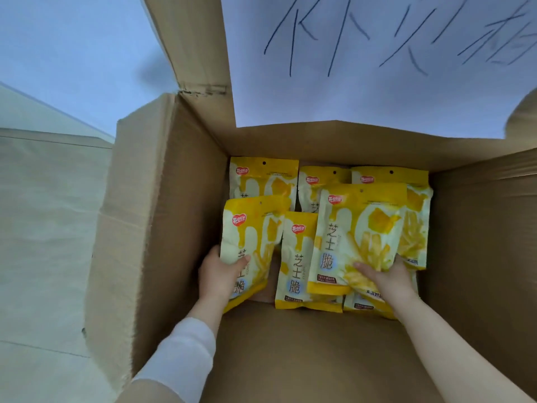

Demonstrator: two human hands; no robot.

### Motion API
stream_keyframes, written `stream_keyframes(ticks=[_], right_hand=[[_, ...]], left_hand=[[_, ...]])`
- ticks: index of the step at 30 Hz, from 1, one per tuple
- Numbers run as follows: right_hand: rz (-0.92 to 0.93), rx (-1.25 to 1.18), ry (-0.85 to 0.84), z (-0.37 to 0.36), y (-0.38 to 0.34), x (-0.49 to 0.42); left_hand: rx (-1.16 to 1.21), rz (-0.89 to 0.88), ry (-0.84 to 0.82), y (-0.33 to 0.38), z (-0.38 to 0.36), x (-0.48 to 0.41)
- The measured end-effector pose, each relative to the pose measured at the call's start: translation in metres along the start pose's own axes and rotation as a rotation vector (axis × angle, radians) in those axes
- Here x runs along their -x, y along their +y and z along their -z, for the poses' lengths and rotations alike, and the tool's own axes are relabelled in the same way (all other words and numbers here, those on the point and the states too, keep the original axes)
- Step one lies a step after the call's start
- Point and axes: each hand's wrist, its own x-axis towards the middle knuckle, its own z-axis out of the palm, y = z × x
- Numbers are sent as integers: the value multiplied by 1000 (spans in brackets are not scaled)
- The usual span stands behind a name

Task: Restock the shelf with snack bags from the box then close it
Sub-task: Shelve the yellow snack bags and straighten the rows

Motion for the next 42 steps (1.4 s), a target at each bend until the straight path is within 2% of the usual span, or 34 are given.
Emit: stream_keyframes(ticks=[3,7,13,18,23,31,38,42], right_hand=[[12,-58,4,24,2,35],[18,-215,30,69,-7,100],[81,-499,57,128,-10,212],[223,-585,246,170,-5,319],[237,-669,467,241,10,409],[287,-768,667,361,99,497],[347,-873,794,464,201,537],[361,-934,808,511,237,541]], left_hand=[[93,-65,62,20,23,32],[228,-130,32,57,62,91],[369,-377,-158,129,105,202],[396,-575,-331,187,140,299],[369,-791,-459,256,148,403],[357,-1071,-741,324,62,588],[339,-1062,-1083,330,-65,730],[308,-1047,-1159,338,-119,781]])
